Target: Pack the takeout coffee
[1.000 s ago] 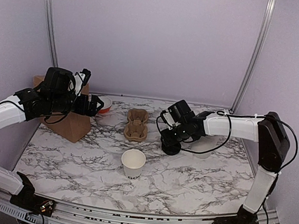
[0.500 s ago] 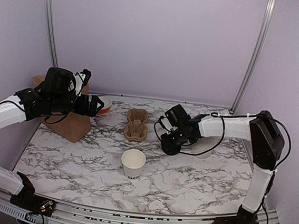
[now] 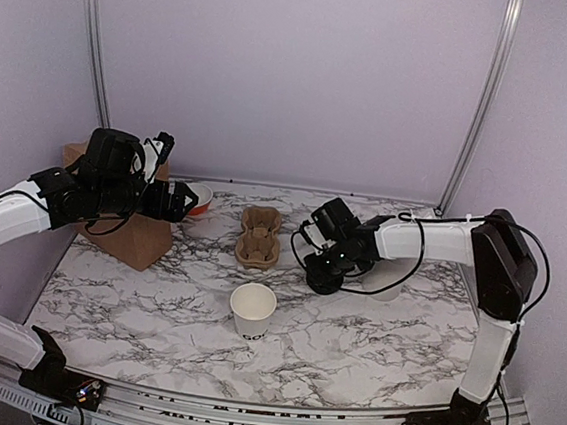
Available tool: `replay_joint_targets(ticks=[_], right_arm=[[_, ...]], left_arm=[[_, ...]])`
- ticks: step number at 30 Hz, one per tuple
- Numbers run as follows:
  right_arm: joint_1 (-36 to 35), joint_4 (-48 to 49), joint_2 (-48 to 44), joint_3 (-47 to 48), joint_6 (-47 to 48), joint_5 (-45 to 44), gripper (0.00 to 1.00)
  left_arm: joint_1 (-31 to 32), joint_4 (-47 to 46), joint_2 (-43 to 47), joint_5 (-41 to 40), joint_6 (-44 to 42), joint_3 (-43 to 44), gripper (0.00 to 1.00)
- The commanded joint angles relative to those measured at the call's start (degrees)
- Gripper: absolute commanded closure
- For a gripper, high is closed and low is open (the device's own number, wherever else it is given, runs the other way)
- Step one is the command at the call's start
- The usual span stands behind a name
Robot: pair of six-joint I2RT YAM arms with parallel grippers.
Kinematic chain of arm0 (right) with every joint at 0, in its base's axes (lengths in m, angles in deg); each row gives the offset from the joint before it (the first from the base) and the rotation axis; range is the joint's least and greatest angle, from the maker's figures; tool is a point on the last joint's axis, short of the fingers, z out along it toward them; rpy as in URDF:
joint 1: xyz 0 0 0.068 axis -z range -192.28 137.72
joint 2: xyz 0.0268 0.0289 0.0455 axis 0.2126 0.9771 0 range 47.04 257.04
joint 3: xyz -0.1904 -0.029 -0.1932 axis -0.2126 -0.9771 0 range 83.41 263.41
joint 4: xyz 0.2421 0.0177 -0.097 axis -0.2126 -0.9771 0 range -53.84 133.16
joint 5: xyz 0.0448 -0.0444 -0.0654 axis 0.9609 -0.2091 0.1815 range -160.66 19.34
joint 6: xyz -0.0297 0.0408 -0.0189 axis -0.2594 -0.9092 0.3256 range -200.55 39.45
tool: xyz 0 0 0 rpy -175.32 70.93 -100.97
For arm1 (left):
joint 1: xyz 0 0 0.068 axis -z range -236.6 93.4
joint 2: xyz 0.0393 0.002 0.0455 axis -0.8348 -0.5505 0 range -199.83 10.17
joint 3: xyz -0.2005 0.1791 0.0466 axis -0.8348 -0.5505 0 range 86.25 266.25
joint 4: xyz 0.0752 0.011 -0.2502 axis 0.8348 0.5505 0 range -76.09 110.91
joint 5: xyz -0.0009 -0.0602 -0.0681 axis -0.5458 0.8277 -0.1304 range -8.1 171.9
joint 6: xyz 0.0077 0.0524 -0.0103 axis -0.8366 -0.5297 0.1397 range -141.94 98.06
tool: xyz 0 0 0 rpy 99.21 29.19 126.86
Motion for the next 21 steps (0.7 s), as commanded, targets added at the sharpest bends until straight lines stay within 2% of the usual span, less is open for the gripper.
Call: replay_joint_targets(ticks=[1,21], right_arm=[[-0.4,-0.6,1.5,2.4,0.0,-0.4,0.73],[-2.2,-3.2,1.5,5.4,-0.7,-2.7,0.76]], left_arm=[[-0.3,-0.6,-0.5,0.3,0.0,0.2,0.01],[-0.5,-0.5,-0.6,0.6,0.1,0.2,0.01]])
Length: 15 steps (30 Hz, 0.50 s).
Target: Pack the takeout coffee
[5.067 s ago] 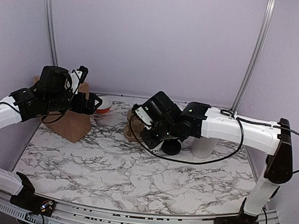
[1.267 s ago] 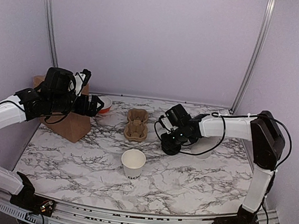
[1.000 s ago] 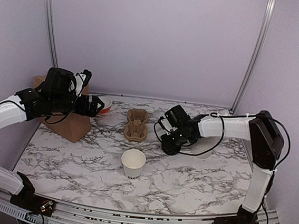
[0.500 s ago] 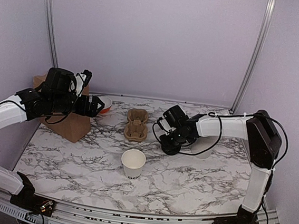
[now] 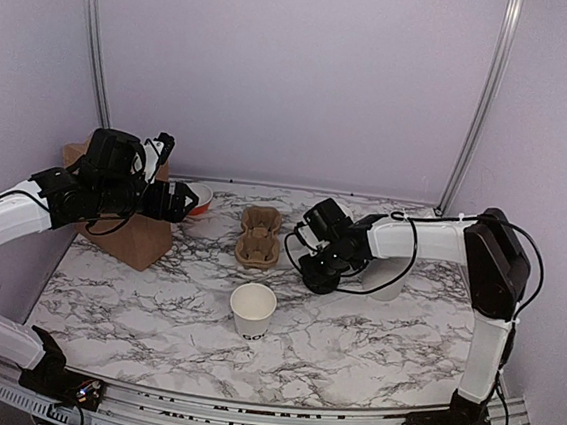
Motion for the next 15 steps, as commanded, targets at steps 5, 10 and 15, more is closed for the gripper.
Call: replay_joint_targets(ticks=[5,10,15], right_arm=[[-1.0,-1.9,-0.8,3.6,-0.6,-1.5,0.75],[-1.4,-2.0,-0.4,3.4,-0.6,-1.0,0.72],[-1.4,-2.0,0.7,3.4,-0.5,-0.4,0.73]], left_arm=[[-0.5,-0.5,-0.5,0.7,0.2,0.2,0.01],[-0.6,-0.5,-0.5,1.0,0.2,0.3,0.01],[-0.6,-0.5,-0.6,1.3,0.3,0.3,0.01]])
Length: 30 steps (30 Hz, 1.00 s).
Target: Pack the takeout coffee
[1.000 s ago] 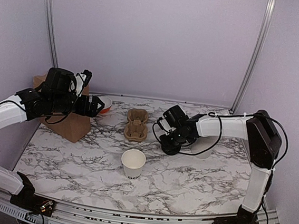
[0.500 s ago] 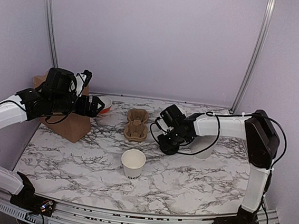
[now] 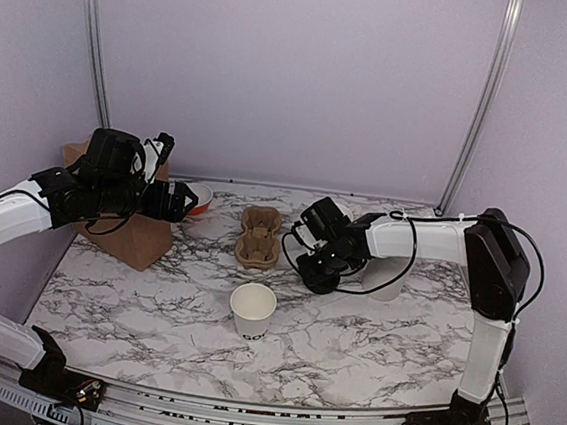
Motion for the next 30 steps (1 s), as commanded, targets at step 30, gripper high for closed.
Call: replay_joint_targets(ticks=[30], right_arm=[[-0.5,-1.1,1.5,2.7,-1.1,-0.3,0.99]], left_arm=[[-0.5,-0.4,-0.5,0.5,0.2,0.4,0.01]])
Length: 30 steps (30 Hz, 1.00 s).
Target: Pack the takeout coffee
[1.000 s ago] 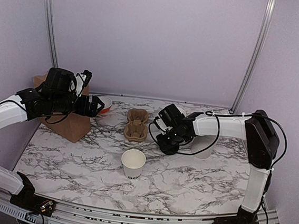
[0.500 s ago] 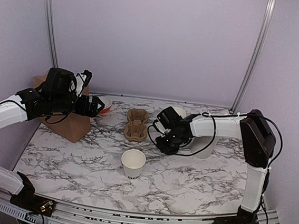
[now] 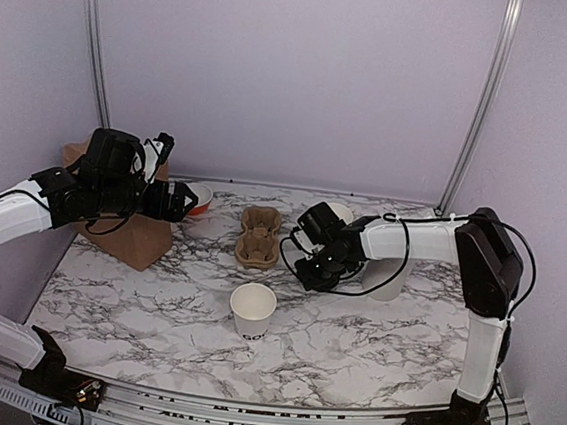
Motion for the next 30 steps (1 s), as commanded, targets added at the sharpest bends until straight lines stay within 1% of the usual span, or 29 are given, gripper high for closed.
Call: replay_joint_targets(ticks=[1,13,18,21,26,30], right_arm=[[-0.4,-0.8,-1.1,2.2,-0.7,-0.8,1.0],[-1.0,-1.3,-4.4,2.6,-0.8,-3.6,1.0],[-3.1,-1.7,-4.4,3.4,0.3,-7.3,1.0],[-3.9,-2.2,-3.9,3.9,1.2,-9.6,1.0],[-6.8,0.6,-5.7,1.9,4.0,-8.8,1.0],[-7.7,3.9,-8.8,-0.4,6.7,-6.2,1.0]], left_arm=[[-0.2,-0.4,-0.5,0.4,0.2,0.4,0.01],[-0.3,-0.5,-0.7,0.6,0.4,0.5,0.01],[-0.3,-0.5,-1.8,2.7,1.6,0.7,0.01],[-0.3,-0.5,-3.8,5.6,4.4,1.7,0.01],[-0.2,-0.8,-9.8,12.3,11.4,5.1,0.01],[0.0,-5.7,-16.0,18.1,18.1,6.5,0.01]])
